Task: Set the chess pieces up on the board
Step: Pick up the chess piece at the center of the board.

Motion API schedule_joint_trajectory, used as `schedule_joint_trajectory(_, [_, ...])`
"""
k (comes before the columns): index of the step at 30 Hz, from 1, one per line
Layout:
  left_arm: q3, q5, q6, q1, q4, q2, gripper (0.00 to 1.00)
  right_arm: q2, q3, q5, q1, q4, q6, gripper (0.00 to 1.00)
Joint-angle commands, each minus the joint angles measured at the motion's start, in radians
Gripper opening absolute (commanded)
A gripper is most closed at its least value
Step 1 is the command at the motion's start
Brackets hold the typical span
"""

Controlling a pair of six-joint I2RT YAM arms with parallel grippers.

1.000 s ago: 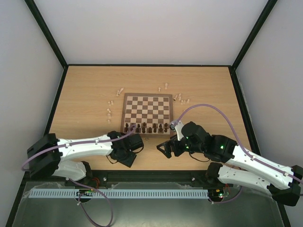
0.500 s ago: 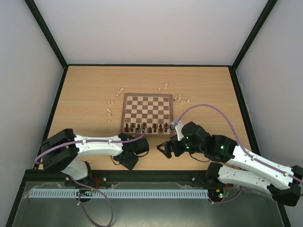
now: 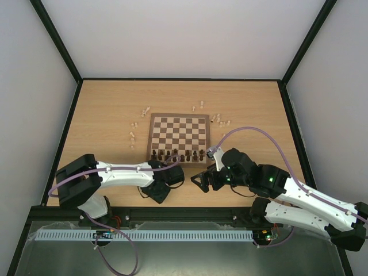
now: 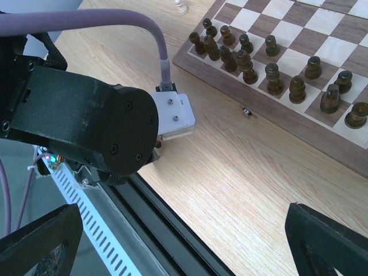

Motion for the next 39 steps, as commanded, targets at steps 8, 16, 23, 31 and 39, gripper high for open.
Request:
schedule_joint_trajectory(8, [-0.062,0.023,-0.033,0.006,-0.041,-0.089,0.37,-0.002,0.014,-0.003,-0.004,-0.018,-0.008,0.97])
schedule_joint_trajectory(16, [-0.057,0.017,-0.023,0.006,-0.008,-0.056,0.35,-0.002,0.014,0.001,-0.004,-0.022,-0.005,0.97])
schedule_joint_trajectory(23, [-0.038,0.009,-0.012,0.008,0.006,-0.012,0.42,-0.003,0.014,0.001,-0.004,-0.022,-0.005,0.97])
schedule_joint_trajectory(31, [-0.031,0.014,-0.003,0.011,0.014,0.008,0.37,-0.004,0.013,-0.002,-0.003,-0.021,-0.006,0.97])
schedule_joint_trajectory(39, [-0.03,0.022,-0.001,0.014,0.018,0.013,0.26,-0.008,0.011,-0.003,-0.005,-0.019,-0.006,0.97])
